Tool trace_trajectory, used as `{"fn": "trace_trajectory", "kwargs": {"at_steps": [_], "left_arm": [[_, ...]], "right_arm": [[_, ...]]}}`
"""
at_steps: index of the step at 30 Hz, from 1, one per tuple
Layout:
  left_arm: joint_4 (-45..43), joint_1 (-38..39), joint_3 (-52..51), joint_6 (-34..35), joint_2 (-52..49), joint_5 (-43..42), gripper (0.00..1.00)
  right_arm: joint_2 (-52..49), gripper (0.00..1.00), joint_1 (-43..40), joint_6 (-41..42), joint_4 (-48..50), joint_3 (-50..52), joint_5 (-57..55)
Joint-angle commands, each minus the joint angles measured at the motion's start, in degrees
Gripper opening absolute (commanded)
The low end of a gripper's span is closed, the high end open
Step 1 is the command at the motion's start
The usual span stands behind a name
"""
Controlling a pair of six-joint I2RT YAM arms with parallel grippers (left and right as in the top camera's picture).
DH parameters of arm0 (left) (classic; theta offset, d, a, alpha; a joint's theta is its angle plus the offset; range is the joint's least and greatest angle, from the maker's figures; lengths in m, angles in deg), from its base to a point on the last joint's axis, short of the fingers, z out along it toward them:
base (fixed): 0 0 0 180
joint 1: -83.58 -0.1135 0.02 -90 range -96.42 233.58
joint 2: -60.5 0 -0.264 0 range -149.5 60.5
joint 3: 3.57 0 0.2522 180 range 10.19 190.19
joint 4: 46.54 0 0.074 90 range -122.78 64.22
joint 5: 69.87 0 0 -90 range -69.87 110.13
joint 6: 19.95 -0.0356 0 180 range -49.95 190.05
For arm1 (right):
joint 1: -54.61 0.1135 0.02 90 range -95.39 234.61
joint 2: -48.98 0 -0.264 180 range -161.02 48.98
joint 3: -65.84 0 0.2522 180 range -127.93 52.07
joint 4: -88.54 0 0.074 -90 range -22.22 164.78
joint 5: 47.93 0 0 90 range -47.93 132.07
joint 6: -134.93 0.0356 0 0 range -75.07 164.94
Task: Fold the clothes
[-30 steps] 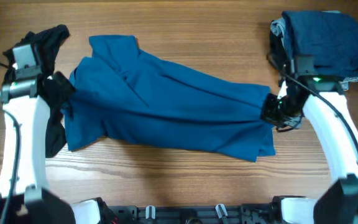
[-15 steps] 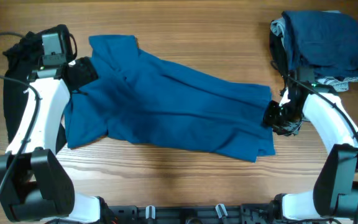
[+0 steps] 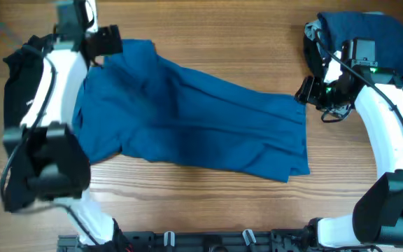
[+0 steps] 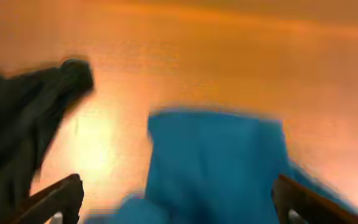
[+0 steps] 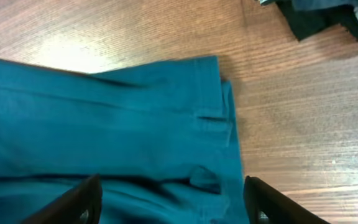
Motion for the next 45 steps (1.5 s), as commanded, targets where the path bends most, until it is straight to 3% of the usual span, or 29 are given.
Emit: {"fn": "trace_trajectory", "kwargs": {"at_steps": [1, 6, 10, 16, 19, 26, 34, 41, 45], "left_arm": [[1.3, 2.3, 13.7, -3.6, -10.1, 2.4, 0.96], [1.6, 3.3, 14.9, -6.1, -17.5, 6.8, 0.95], [3.5, 0.6, 14.8, 1.4, -21.6, 6.4, 0.94], [0.9, -0.8, 14.8, 1.7, -22.6, 5.0, 0.93], [0.0, -0.7, 14.8, 1.7, -25.1, 2.1, 0.81], [-2.1, -0.7, 14.9, 1.7, -25.6, 1.3, 0.04], [0.9, -0.8, 14.9, 1.7, -7.0, 1.5, 0.04], [5.7, -0.8, 14.8, 1.5, -3.2, 1.5, 0.04], [7.8, -0.8, 14.8, 1.4, -3.2, 1.7, 0.04]], "right_arm": [[-0.1, 0.73, 0.1, -1.4, -1.3, -0.6, 1.1], [-0.1, 0.73, 0.1, -2.2, -2.2, -0.6, 1.1], [-0.1, 0.73, 0.1, -2.5, -2.2, -0.6, 1.1], [-0.3, 0.73, 0.3, -2.4, 1.4, 4.4, 1.2], [-0.3, 0.72, 0.3, -2.5, 2.0, 5.2, 1.1], [-0.3, 0.69, 0.3, -2.1, 2.6, 5.2, 1.2], [-0.8, 0.46, 0.3, -1.4, 9.4, 5.2, 1.1], [-15.0, 0.46, 1.3, -2.4, 10.8, 5.2, 1.6], [-19.9, 0.46, 3.6, 0.0, 16.7, 5.2, 1.6]]}}
